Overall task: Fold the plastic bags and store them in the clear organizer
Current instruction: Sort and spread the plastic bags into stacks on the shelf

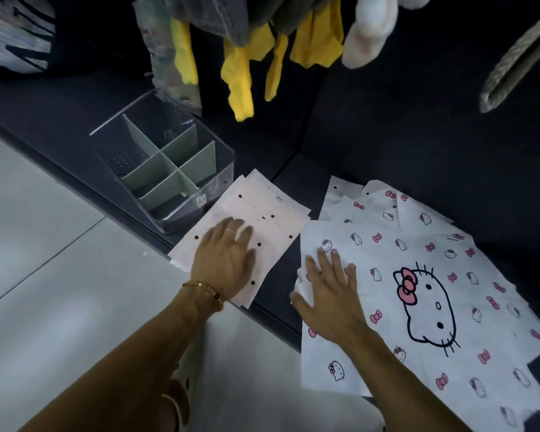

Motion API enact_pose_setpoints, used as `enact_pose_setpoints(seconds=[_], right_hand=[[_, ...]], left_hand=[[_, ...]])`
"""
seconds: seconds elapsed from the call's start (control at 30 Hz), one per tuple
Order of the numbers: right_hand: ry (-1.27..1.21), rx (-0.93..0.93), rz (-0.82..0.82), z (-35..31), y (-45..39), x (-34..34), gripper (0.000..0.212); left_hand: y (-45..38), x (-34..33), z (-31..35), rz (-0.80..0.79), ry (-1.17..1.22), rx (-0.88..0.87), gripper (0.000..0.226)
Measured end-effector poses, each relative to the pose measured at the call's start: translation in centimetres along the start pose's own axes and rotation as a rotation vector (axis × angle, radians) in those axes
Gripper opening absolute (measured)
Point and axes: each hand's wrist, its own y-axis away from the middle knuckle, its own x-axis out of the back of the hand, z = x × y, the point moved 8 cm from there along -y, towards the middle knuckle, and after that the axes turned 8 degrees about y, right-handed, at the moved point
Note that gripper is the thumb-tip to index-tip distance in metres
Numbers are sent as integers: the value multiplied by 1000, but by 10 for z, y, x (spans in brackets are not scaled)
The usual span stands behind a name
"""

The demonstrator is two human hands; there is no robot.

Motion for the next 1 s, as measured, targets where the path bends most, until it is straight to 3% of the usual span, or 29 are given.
enact_pose_setpoints(seconds=[0.07,0.13,0.23,0.33,0.47,0.57,0.67,0.73,0.8,0.87,0.93,1.0], right_hand=[[-61,19,-16,0,6,-1,76],[-100,-4,37,9,17,7,78],[-81,-331,98,53,40,16,89],[-183,-605,-90,89,68,-1,91],[-257,-432,-32,90,87,-4,50],[-340,-266,1,88,107,-4,40],[-378,-103,-15,88,128,-3,38],[-421,-109,9,95,140,0,44],[-463,-302,129,121,153,9,56],[-458,-642,288,163,173,16,63],[-560,-978,285,200,194,7,71],[-783,-1174,191,217,202,-12,68]], left_hand=[[6,-28,22,-198,85,-117,51],[6,-40,24,-289,79,-111,55],[3,-38,25,-308,42,-52,58],[4,-28,41,-270,121,7,52],[9,-15,86,-126,328,-27,43],[3,-17,129,-129,430,-95,40],[-4,-36,167,-232,426,-121,52],[-3,-63,179,-380,281,-75,76],[0,-82,181,-455,72,-28,102],[-4,-85,178,-438,-23,52,121],[-11,-83,180,-412,-64,75,132],[-14,-79,186,-367,-95,45,131]])
